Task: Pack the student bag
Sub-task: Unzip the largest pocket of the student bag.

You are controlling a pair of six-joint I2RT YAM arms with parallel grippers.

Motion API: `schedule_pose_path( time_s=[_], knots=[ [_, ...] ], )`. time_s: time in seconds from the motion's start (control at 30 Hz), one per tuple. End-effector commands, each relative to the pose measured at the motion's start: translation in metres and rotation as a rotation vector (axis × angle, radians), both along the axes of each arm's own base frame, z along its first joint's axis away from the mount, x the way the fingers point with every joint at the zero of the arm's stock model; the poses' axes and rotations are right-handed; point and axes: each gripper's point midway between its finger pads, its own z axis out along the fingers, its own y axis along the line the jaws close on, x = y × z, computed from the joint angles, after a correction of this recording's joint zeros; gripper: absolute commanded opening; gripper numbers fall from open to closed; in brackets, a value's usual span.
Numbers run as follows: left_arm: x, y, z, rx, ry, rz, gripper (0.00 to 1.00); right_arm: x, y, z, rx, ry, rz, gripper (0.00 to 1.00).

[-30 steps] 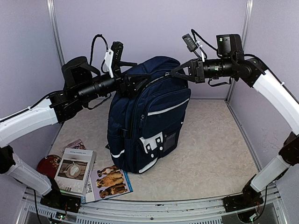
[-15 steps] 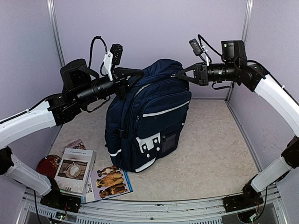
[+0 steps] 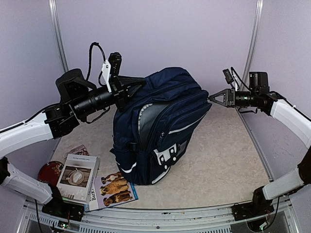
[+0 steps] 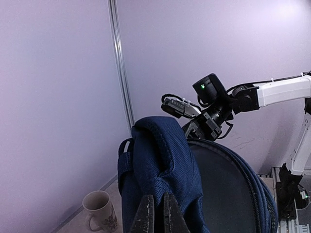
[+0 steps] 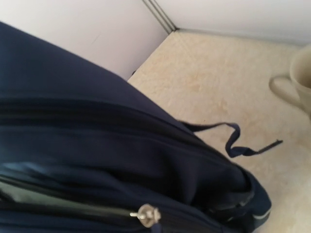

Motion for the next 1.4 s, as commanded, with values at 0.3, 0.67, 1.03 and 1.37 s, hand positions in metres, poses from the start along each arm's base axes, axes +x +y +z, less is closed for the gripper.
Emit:
schedule_pose_path(
  time_s=[0.3,0.67,1.03,1.37],
  knots=[
    [-0.01,0.002,0.016,-0.033,-0.056,-0.03,0.0,0.019,0.0,-0.027,0.009,0.021,-0.005,0.0],
    [-0.023,-0.006,0.033,-0.077,-0.105,-0.078,0.0,0.006,0.048,-0.073,-0.015,0.08,0.112,0.0],
    [-0.002,0.023,0.036,-0.11,-0.069,-0.008,0.0,0.021,0.044,-0.148,-0.062,0.26,0.033,0.0],
    [0.003,0.026,0.034,-0.097,-0.07,0.019,0.0,0.017,0.037,-0.149,-0.071,0.276,-0.018,0.1]
  ],
)
